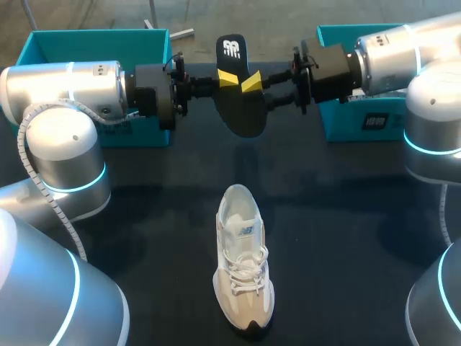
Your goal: Take the shoe out of the shoebox, open the shoe tongue, remove and reinsert the insole, then place the shoe into the shoebox
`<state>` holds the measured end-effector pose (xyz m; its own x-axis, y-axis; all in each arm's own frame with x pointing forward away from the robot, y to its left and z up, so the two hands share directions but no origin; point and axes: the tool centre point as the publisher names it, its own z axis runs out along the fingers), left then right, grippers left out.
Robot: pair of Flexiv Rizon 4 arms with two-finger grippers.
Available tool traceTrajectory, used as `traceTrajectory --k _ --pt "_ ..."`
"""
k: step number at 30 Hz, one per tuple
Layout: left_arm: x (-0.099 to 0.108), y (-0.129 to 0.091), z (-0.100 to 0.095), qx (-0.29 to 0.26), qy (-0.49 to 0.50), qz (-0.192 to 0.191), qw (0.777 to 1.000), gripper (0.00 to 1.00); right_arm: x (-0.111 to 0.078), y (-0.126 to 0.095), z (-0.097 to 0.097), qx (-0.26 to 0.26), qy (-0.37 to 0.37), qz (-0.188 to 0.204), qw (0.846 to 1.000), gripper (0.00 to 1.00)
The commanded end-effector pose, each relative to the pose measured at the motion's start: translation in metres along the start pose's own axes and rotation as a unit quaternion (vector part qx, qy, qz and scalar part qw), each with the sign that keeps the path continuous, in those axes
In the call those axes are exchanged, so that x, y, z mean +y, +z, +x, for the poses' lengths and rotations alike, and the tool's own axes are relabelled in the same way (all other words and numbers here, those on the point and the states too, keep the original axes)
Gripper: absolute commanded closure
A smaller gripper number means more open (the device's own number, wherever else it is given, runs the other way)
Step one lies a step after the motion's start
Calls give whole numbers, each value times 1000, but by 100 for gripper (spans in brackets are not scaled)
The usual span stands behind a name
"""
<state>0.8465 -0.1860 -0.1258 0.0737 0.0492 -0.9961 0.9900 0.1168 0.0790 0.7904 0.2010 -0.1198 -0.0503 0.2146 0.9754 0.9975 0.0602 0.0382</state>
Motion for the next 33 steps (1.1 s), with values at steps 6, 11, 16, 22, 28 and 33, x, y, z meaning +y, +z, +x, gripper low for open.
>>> traceTrajectory --k 6,11,16,22,28,33 --pt "0 2 1 -1 1 -1 1000 100 1 5 -9 5 7 -1 1000 62" --pt "0 2 1 -1 1 -1 1000 100 1 7 -5 8 0 1 1000 64" --pt "0 2 1 -1 1 -1 1000 100 0 8 -1 9 -5 1 1000 68" --pt "0 2 1 -1 1 -1 1000 100 1 11 -1 7 -6 2 1000 81" --pt "0 2 1 -1 1 -1 1000 100 1 12 -3 10 -2 2 1000 86" --pt "0 2 1 -1 1 -1 1000 100 1 12 -3 11 -2 1 1000 84"
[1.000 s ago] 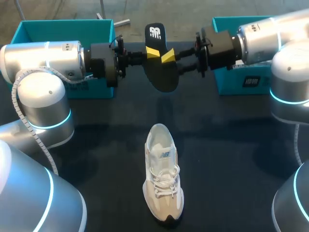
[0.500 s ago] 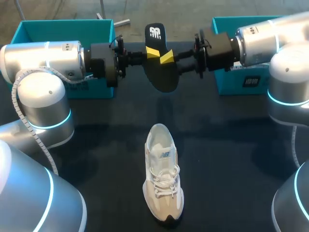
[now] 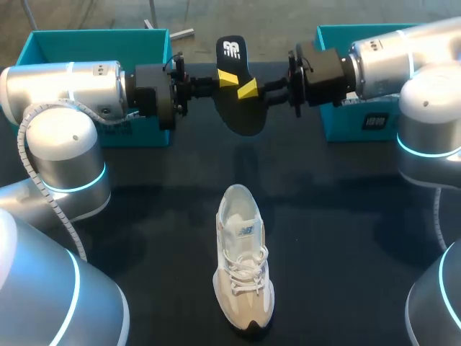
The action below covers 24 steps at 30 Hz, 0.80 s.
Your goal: Take the shoe out of the shoebox, open the shoe tongue, remove and reinsert the insole, then place the shoe into the shoebox
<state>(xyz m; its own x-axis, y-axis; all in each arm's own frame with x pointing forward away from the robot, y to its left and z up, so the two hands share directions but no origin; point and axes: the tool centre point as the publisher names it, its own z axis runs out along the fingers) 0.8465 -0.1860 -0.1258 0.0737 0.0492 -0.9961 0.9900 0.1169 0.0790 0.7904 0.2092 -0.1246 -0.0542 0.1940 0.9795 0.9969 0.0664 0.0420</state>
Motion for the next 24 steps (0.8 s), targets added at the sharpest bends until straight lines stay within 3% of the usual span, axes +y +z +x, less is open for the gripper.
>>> traceTrajectory --k 1,9,15,18,24 --pt "0 2 1 -1 1 -1 1000 100 2 3 -1 2 0 -3 1000 83" --pt "0 2 1 -1 1 -1 1000 100 2 3 -2 8 0 -9 1000 82" --pt "0 2 1 -1 1 -1 1000 100 2 3 -2 8 -1 -8 1000 91" --pt "0 2 1 -1 1 -1 1000 100 2 2 -2 9 0 -9 1000 100" --pt "0 2 1 -1 1 -1 1000 100 3 3 -1 11 -3 -12 1000 100"
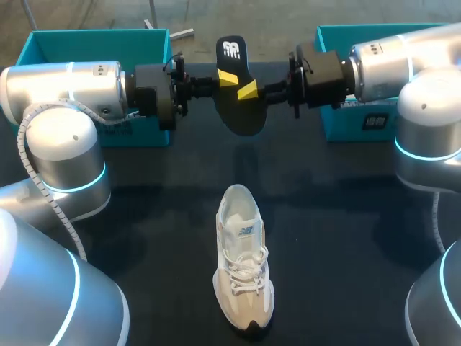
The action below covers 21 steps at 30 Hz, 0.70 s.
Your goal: Take the shoe out of the shoebox, open the shoe tongue, remove and reinsert the insole, then place the shoe into the shoebox
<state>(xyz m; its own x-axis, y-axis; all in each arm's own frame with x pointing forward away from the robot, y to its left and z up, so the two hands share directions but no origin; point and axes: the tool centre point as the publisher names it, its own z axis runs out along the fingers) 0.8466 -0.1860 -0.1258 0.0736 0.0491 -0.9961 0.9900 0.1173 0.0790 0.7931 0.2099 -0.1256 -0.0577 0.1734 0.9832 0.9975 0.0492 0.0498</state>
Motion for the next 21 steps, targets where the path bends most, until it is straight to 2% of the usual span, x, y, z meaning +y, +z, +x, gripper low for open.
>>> traceTrajectory --k 1,4,5,6,7,8,11,14,21 --pt "0 2 1 -1 1 -1 1000 100 0 2 0 1 -2 -4 1000 100" --pt "-1 0 -1 0 0 0 1000 100 0 2 -1 0 -5 -5 1000 100" --pt "-2 -1 -2 0 0 0 1000 87 0 2 -1 0 -5 -6 1000 100" --pt "-3 -3 -4 2 0 2 1000 60 0 2 -2 0 -7 -8 1000 100" --pt "-5 -5 -5 10 6 3 1000 22 0 1 -3 -1 -8 -10 1000 100" --pt "-6 -7 -6 16 13 0 1000 0 0 1 -4 -1 -10 -12 1000 100" --pt "-10 -15 -8 31 13 6 999 0 -1 -2 -8 -1 -18 -21 1000 100" --pt "-16 -26 -8 59 12 20 998 0 -1 -4 -11 -1 -33 -28 999 100" --pt "-22 -56 -3 134 -8 28 991 0 0 -12 -17 6 -89 -37 995 100"
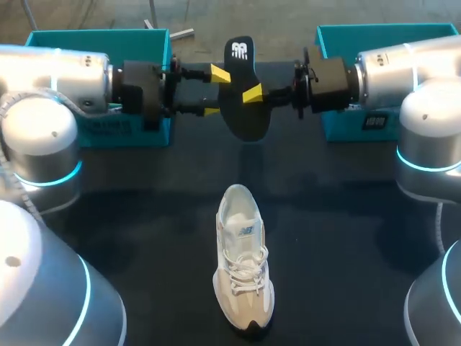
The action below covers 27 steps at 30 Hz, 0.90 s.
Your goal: Take the shoe out of the shoebox, open the shoe tongue, remove and reinsert the insole, then place the shoe into the shoebox
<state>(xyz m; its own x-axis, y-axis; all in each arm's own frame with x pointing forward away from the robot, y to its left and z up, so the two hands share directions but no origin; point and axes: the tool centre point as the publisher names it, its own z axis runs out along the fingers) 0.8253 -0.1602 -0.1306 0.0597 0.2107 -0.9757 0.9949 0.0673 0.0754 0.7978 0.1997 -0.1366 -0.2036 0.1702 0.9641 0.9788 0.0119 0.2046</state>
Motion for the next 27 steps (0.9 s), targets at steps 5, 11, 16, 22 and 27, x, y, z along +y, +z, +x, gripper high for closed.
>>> traceTrajectory --k 5,11,16,22,27 --pt "-12 -43 10 132 1 15 991 0 -6 -6 -8 17 -69 -2 997 100" --pt "-12 -43 10 132 1 15 991 0 -6 -6 -8 17 -69 -2 997 100" --pt "-12 -43 10 132 1 15 991 0 -6 -6 -8 17 -69 -2 997 100" --pt "-13 -38 11 137 -19 20 990 0 -6 -6 -8 17 -69 -2 997 100" --pt "-13 -50 16 148 -76 13 986 0 -13 -13 -20 11 -80 -35 996 100"
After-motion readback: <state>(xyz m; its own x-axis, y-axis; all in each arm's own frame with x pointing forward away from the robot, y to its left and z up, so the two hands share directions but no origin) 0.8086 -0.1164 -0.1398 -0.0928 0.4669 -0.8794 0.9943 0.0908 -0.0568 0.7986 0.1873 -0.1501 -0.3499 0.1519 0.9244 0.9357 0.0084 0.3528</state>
